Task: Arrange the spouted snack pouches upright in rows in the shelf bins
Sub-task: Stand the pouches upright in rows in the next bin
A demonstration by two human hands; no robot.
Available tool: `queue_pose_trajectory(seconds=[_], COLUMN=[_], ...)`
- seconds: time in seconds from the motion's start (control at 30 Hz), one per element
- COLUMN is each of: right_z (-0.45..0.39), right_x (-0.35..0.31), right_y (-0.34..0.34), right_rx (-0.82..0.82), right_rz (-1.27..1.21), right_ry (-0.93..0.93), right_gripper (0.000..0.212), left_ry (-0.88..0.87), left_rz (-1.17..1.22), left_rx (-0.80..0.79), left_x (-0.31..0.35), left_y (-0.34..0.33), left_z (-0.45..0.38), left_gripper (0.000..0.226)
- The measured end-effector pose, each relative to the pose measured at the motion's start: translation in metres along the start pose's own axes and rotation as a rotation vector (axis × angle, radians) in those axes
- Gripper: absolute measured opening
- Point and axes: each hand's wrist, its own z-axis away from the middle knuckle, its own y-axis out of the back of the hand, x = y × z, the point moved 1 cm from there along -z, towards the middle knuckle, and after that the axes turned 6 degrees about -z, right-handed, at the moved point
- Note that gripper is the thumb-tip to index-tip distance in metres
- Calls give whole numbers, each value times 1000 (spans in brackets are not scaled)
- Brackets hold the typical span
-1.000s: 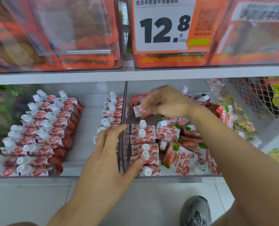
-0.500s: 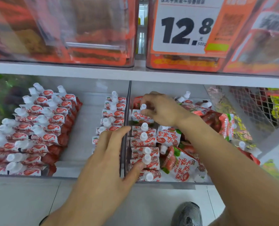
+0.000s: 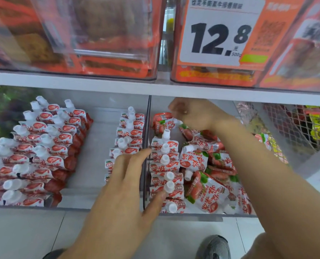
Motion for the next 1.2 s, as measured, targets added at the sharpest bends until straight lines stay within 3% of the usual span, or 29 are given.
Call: queue_pose_trajectory(seconds=[0.1, 0.33, 0.63, 0.77, 0.87, 1.07, 1.2], right_z=[-18, -19, -16, -18, -17, -14, -7], right_x=[7, 12, 1, -2, -1, -8, -7], right_y=[-19, -31, -16, -27, -29, -12, -5], right_rx=[35, 71, 18, -38, -19, -316, -473], right_rz=[184, 348, 102, 94, 90, 86, 10], right_ry=[-4, 110, 153, 181, 182, 36, -41], right_gripper=[47, 32, 33, 11, 13, 26, 53], left_ry=[-1, -39, -70, -75, -91, -85, -79], left_rz=[-7, -43, -13, -33, -29, 5, 7], left_rx=[11, 91, 92, 89, 98, 72, 71], left_x=[0, -7, -9, -12, -13, -12, -13], left_y=[-2, -4, -1, -2, -3, -2, -2], left_z=[1, 1, 2, 3, 3, 2, 2], left_gripper=[70, 68, 65, 70, 71, 74, 74])
